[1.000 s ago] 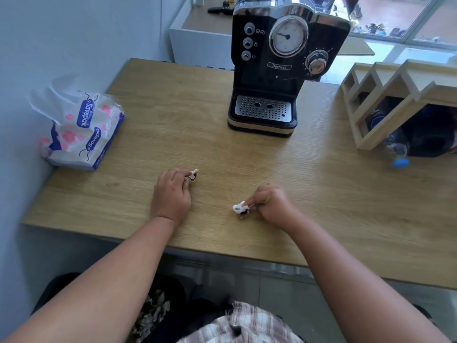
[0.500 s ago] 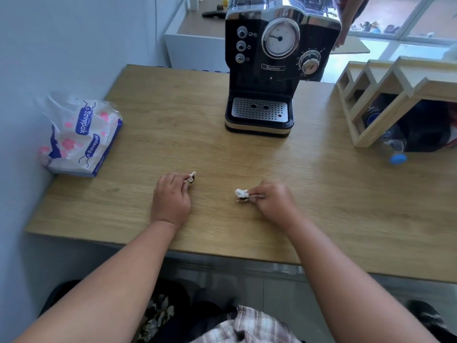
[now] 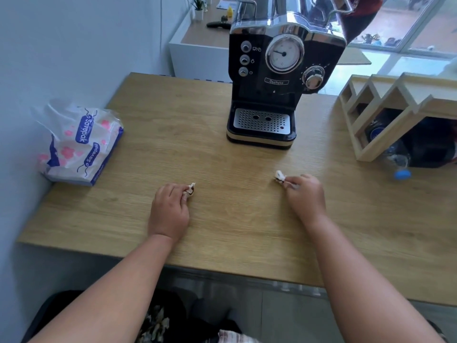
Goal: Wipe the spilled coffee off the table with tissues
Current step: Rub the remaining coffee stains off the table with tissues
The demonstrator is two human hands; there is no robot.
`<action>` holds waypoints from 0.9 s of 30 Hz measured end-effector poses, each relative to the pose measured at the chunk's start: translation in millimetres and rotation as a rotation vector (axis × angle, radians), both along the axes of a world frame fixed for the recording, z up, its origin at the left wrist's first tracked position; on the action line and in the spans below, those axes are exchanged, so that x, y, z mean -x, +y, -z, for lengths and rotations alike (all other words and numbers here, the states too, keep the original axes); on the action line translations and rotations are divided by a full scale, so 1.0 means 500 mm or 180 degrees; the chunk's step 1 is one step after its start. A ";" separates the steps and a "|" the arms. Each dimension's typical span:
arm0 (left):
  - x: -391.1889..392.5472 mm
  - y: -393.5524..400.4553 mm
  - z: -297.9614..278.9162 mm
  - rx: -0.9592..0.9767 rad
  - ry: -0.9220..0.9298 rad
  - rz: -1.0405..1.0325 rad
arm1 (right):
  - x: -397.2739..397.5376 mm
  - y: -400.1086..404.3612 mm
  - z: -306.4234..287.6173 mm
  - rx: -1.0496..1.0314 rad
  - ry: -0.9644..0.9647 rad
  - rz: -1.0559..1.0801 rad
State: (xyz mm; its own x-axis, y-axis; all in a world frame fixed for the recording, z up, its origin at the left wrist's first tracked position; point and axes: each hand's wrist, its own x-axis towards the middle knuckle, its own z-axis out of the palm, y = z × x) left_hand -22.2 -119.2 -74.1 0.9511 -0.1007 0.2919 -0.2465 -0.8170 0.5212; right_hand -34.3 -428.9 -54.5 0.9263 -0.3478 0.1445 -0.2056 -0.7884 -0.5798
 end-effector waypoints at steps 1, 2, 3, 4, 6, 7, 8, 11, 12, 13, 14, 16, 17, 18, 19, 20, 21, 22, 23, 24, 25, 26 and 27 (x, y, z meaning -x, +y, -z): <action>-0.001 0.000 0.000 -0.0009 0.0005 -0.0001 | -0.014 0.019 0.001 -0.0078 -0.0013 0.0132; -0.001 0.000 0.000 -0.0017 0.0006 -0.0002 | -0.024 0.046 0.003 -0.0167 -0.0013 0.0180; -0.002 0.000 0.000 -0.0026 0.0009 -0.0001 | -0.028 0.078 0.005 -0.0231 -0.0031 0.0126; -0.003 0.000 0.001 -0.0037 0.0016 -0.0007 | -0.023 0.112 0.007 -0.0250 -0.0056 -0.0048; -0.003 0.000 0.002 -0.0054 0.0022 -0.0011 | 0.006 0.176 0.013 -0.0121 -0.0023 -0.0631; -0.003 0.000 0.002 -0.0051 0.0026 -0.0011 | 0.028 0.202 0.012 -0.0049 0.0059 -0.0973; -0.002 0.000 0.002 -0.0044 0.0028 -0.0010 | 0.052 0.221 0.011 -0.0018 0.0134 -0.1327; 0.000 0.001 0.001 -0.0046 0.0000 0.0003 | 0.092 0.207 -0.003 -0.0065 0.0242 -0.2087; 0.000 0.001 0.002 -0.0050 -0.0003 -0.0002 | 0.085 0.184 -0.007 -0.0144 0.0209 -0.2030; -0.001 0.001 0.003 -0.0054 -0.0006 -0.0006 | 0.070 0.155 -0.012 -0.0248 0.0117 -0.1726; -0.004 0.001 0.005 -0.0059 -0.0017 -0.0003 | 0.047 0.120 -0.019 -0.0323 -0.0043 -0.1222; -0.005 0.001 0.008 -0.0079 -0.0042 0.0009 | -0.005 0.041 -0.024 -0.0401 -0.0226 -0.0110; -0.006 0.001 0.009 -0.0098 -0.0047 0.0010 | -0.027 0.009 -0.024 -0.0403 -0.0156 0.0329; -0.006 0.001 0.009 -0.0112 -0.0048 0.0010 | -0.044 -0.013 -0.017 -0.0365 -0.0056 0.0612; -0.007 0.002 0.009 -0.0115 -0.0045 0.0008 | -0.055 -0.018 -0.010 -0.0321 0.0024 0.0735; -0.007 0.002 0.008 -0.0113 -0.0041 0.0003 | -0.062 -0.009 -0.003 -0.0312 0.0070 0.0742; -0.007 0.003 0.009 -0.0110 -0.0030 -0.0002 | -0.061 0.016 0.002 -0.0332 0.0090 0.0653; -0.007 0.002 0.009 -0.0111 -0.0023 -0.0004 | -0.053 0.049 0.007 -0.0313 0.0071 0.0452; -0.008 0.003 0.009 -0.0112 -0.0024 -0.0003 | -0.040 0.087 0.011 -0.0234 0.0018 0.0157; -0.008 0.003 0.009 -0.0115 -0.0024 0.0000 | -0.023 0.126 0.013 -0.0125 -0.0050 -0.0192; -0.007 0.003 0.010 -0.0117 -0.0019 0.0001 | -0.002 0.164 0.011 -0.0043 -0.0049 -0.0572; -0.007 0.003 0.011 -0.0123 -0.0009 -0.0005 | 0.017 0.195 0.004 -0.0014 0.0028 -0.0972; -0.008 0.003 0.011 -0.0129 0.0007 -0.0007 | 0.033 0.218 0.000 -0.0028 0.0180 -0.1384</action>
